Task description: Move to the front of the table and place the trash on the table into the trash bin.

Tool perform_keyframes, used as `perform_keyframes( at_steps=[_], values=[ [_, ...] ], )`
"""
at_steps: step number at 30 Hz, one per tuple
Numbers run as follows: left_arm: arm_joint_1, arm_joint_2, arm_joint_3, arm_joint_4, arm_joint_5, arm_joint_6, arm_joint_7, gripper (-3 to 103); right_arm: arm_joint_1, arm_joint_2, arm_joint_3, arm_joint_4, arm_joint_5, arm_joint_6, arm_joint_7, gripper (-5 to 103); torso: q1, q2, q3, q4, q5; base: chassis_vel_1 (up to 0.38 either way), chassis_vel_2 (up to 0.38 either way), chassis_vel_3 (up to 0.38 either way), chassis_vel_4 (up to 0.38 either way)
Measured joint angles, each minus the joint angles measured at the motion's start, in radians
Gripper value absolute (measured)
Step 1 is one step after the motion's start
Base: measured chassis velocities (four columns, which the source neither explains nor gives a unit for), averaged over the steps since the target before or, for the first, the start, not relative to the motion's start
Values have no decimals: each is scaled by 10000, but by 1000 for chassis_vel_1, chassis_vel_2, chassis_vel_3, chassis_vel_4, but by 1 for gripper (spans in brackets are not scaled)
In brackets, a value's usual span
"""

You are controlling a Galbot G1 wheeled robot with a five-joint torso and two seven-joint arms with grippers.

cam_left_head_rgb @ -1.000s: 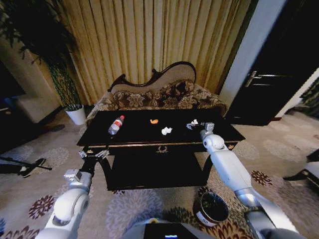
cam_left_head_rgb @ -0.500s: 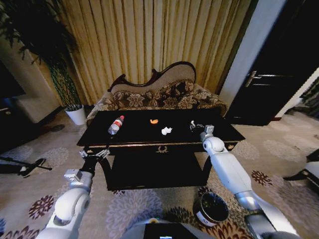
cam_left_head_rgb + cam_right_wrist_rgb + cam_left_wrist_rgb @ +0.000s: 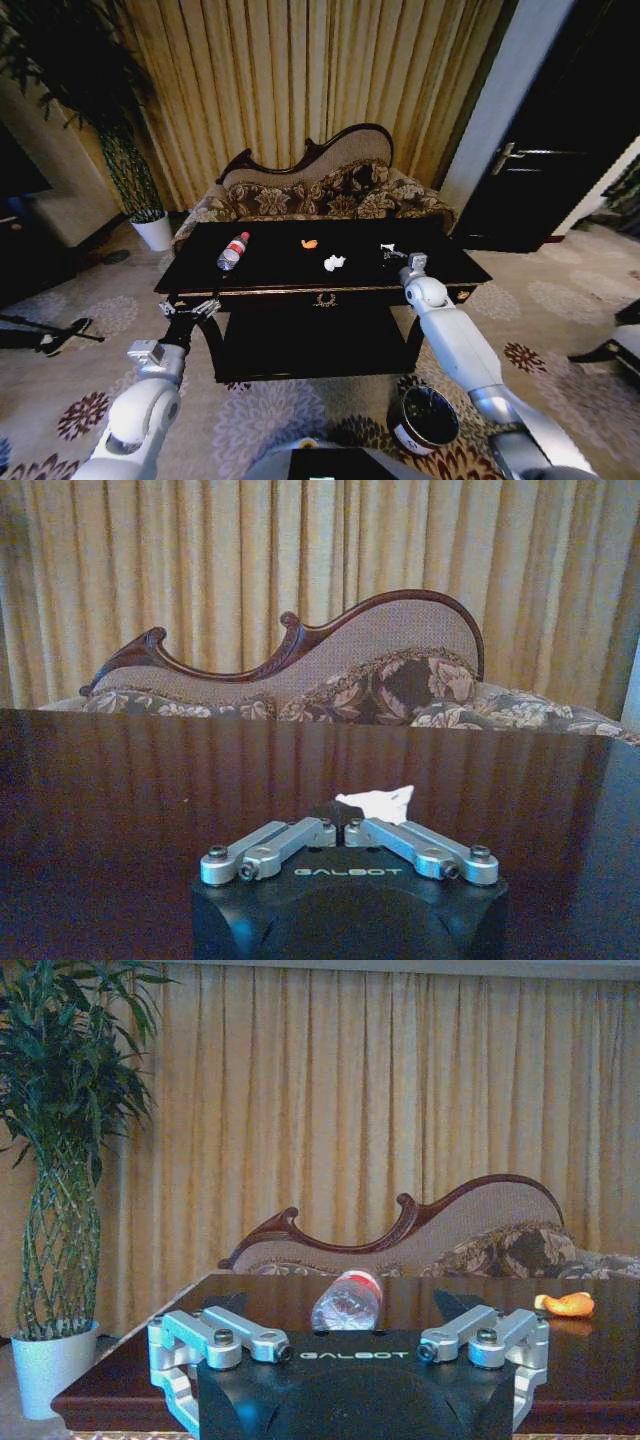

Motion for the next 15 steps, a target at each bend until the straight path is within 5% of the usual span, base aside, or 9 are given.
perform_keyframes(
  at_steps=[15],
  values=[
    [49,-76,14,-8,18,-28,100,100,-51,-19,163,694,317,6,0,0,0,0,0,0,-1,0,0,0,0]
  ],
)
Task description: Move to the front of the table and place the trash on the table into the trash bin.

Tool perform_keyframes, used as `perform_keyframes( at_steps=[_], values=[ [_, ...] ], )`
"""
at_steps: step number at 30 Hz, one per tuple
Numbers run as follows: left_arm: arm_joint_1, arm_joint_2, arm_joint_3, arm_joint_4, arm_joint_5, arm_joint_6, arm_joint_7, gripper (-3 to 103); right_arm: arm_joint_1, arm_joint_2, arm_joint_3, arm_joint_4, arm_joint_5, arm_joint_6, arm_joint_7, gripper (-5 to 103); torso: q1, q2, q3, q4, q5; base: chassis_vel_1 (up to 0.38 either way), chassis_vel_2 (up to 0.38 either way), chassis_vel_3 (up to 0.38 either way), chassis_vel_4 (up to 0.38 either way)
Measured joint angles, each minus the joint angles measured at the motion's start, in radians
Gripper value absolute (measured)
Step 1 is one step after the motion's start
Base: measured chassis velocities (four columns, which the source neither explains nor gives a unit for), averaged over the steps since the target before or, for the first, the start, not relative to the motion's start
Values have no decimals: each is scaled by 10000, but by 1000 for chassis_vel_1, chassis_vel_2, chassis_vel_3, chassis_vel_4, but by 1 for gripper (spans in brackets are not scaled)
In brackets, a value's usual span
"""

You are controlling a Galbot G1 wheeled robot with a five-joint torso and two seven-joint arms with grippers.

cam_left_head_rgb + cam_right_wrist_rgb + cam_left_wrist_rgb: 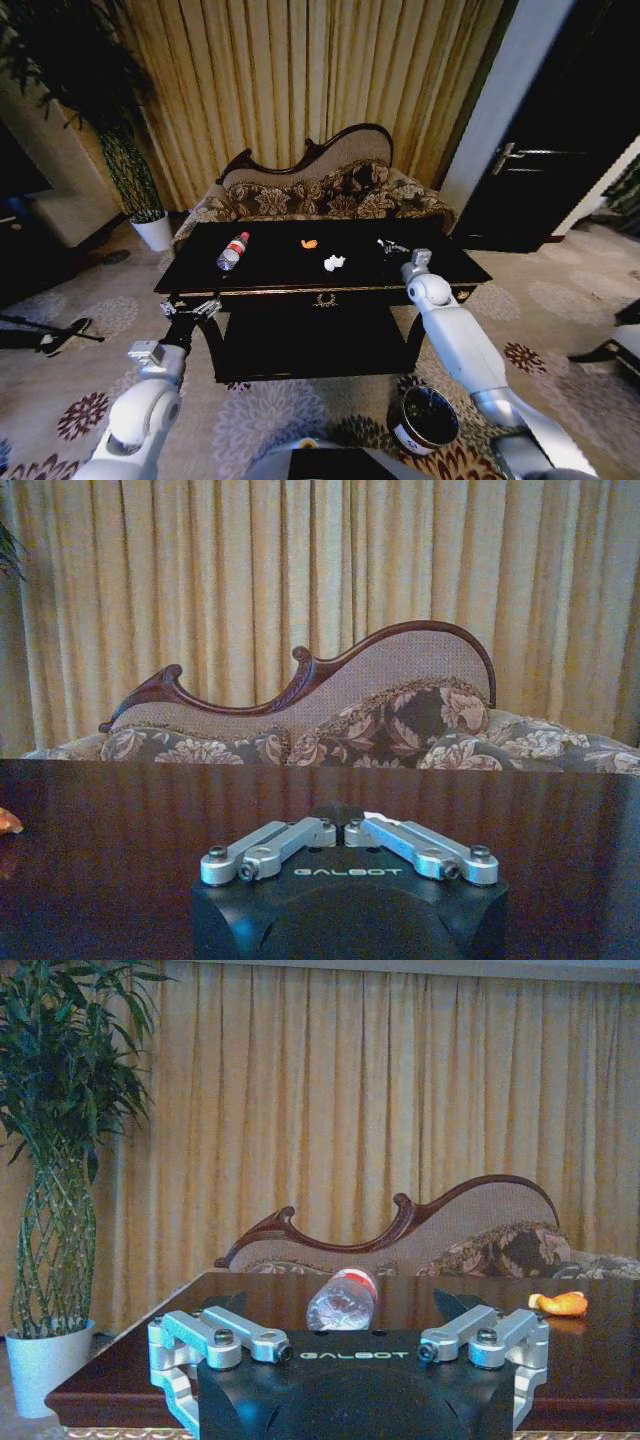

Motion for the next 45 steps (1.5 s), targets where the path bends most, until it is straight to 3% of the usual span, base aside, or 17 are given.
perform_keyframes(
  at_steps=[13,25,45],
  values=[
    [14,-37,-11,51,11,-43,53,100,-125,-11,224,323,31,-1,0,0,0,0,0,3,1,0,0,0,0],
    [-18,-116,52,145,38,-76,84,100,-1169,-421,1238,2574,509,-134,0,0,0,0,0,0,0,0,0,0,0],
    [-59,-86,23,150,38,-93,83,100,-1972,-601,2048,3020,663,-161,1,0,2,0,0,0,1,27,-33,-30,31]
  ],
)
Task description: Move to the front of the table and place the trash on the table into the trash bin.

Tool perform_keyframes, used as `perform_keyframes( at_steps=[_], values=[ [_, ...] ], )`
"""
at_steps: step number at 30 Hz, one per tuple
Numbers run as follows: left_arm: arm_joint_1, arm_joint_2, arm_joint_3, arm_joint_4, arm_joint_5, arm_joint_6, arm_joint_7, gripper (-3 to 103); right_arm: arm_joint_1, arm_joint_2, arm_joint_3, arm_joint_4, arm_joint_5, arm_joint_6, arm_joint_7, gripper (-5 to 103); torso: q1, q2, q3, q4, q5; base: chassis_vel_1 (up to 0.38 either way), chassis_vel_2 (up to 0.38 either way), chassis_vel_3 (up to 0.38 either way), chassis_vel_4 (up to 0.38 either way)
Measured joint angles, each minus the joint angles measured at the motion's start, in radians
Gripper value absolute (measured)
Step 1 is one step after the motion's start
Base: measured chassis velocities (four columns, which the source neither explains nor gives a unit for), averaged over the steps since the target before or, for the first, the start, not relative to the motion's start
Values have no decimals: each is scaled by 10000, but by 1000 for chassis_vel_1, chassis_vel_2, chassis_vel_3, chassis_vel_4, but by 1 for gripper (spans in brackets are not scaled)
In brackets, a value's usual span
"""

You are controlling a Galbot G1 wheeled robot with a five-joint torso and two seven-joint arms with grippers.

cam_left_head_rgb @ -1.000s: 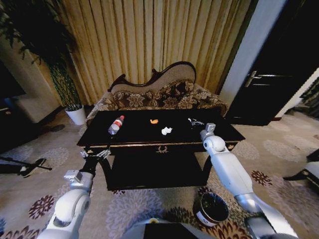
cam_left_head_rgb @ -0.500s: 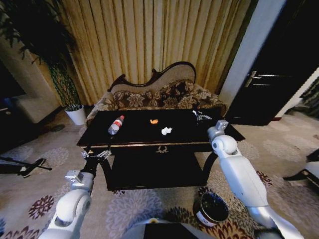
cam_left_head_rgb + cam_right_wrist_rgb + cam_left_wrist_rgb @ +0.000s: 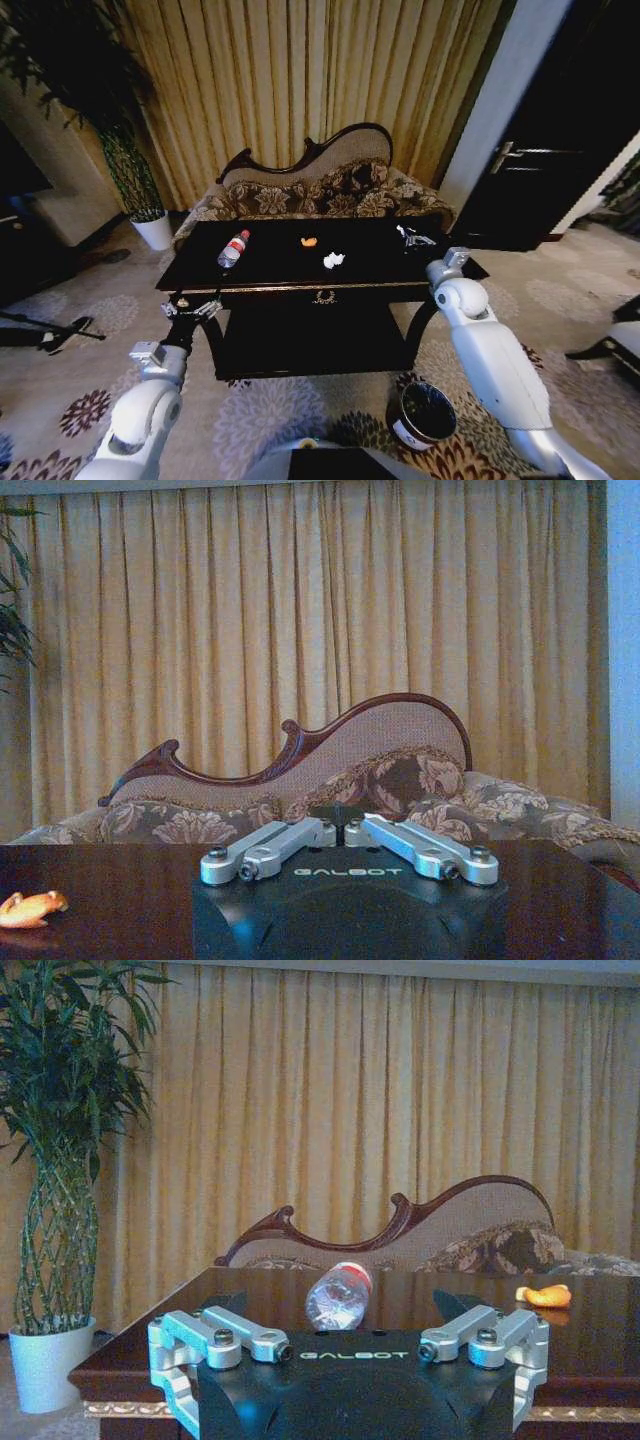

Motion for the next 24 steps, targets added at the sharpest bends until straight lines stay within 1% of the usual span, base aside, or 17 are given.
perform_keyframes(
  at_steps=[12,24],
  values=[
    [-1,-40,11,75,20,0,-2,100,-200,52,80,59,11,44,-1,0,-3,1,-1,0,-1,110,-114,-111,111],
    [-24,-106,32,111,28,0,28,100,-258,64,207,84,10,61,0,0,-2,0,1,0,0,94,-85,-78,89]
  ],
)
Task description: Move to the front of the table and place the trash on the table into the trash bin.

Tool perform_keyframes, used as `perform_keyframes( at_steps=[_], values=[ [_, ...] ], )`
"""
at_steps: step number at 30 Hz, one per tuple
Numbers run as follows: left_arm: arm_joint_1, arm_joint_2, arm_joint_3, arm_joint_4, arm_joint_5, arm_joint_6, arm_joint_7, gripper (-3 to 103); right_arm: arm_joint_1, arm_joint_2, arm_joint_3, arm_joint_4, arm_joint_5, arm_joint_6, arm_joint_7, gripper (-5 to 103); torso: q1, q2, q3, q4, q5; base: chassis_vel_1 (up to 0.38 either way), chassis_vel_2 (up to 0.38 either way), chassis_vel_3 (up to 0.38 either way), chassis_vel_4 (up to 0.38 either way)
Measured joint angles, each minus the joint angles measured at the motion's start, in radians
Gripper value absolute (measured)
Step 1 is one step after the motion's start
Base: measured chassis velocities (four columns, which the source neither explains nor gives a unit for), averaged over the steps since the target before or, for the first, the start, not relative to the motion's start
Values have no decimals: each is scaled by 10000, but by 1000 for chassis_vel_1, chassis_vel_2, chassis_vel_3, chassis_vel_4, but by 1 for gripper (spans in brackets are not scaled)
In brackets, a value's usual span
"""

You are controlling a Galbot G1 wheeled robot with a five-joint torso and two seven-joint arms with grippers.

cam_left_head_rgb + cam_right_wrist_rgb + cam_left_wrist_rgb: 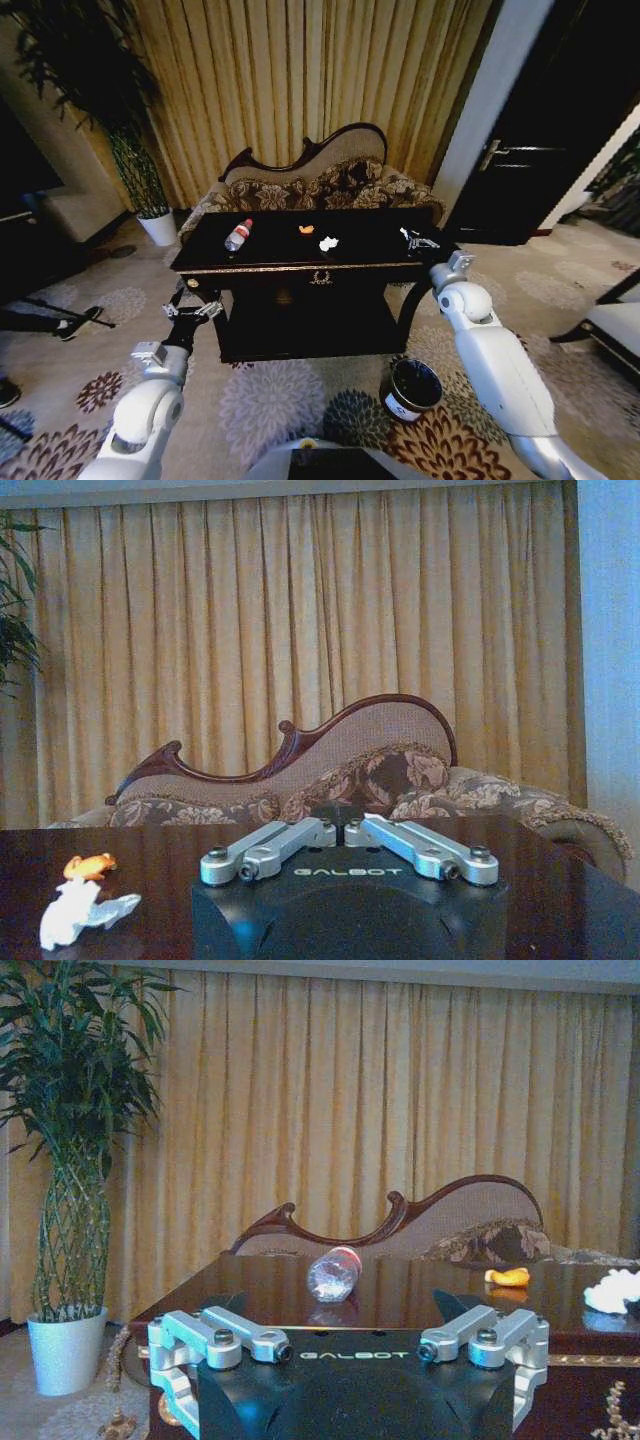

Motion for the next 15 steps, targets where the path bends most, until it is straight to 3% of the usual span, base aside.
perform_keyframes(
  at_steps=[15],
  values=[
    [38,-29,-14,-18,6,-23,11,100,-223,149,99,-28,-91,138,0,0,-2,2,-2,1,-1,108,-105,-101,106]
  ],
)
